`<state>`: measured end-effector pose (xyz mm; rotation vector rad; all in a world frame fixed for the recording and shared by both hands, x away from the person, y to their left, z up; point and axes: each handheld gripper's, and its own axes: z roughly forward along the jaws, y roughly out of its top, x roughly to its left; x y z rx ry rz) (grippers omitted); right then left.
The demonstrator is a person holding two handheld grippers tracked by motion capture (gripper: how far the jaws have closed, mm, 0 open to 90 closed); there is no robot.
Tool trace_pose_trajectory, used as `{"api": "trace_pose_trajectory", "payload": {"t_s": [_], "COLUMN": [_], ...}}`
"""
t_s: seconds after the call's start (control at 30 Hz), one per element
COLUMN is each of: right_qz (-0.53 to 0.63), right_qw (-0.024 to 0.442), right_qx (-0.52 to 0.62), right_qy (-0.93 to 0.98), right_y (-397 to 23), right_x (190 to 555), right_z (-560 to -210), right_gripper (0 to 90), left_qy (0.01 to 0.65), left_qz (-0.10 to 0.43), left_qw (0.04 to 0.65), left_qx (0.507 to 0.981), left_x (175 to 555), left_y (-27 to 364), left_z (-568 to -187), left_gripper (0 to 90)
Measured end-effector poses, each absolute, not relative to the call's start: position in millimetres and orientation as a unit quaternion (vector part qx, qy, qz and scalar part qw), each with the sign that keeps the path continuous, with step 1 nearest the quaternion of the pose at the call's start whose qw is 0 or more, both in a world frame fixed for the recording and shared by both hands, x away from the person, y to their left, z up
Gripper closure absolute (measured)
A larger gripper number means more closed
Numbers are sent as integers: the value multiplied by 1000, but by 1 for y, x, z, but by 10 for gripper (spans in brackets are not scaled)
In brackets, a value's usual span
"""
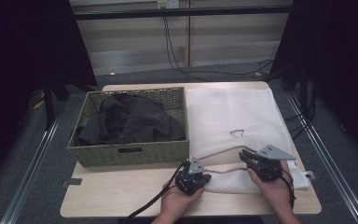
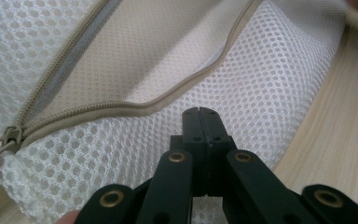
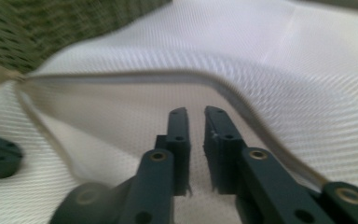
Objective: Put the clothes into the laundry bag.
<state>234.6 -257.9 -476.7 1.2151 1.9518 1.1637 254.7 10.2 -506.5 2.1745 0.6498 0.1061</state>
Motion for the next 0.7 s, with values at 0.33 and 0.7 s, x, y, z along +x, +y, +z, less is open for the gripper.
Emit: {"api": "trace_pose_trajectory", "payload": {"t_s": [0.33,0.7], "right_qz": [388,296], "right_qw": [335,374], "right_qx": [453,484], "right_qy": [729,733], "right_y": [-266,-252], "right_x": [245,293], "right_z": [-475,-492], "right_gripper": [205,268], "left_qy": [258,259], "left_qz": [46,48], "left_qw": [418,419], "left_qx": [870,869], "left_x": [254,253], "left_y": [10,9], "left_z": [-506,-506], "left_gripper": [900,900]}}
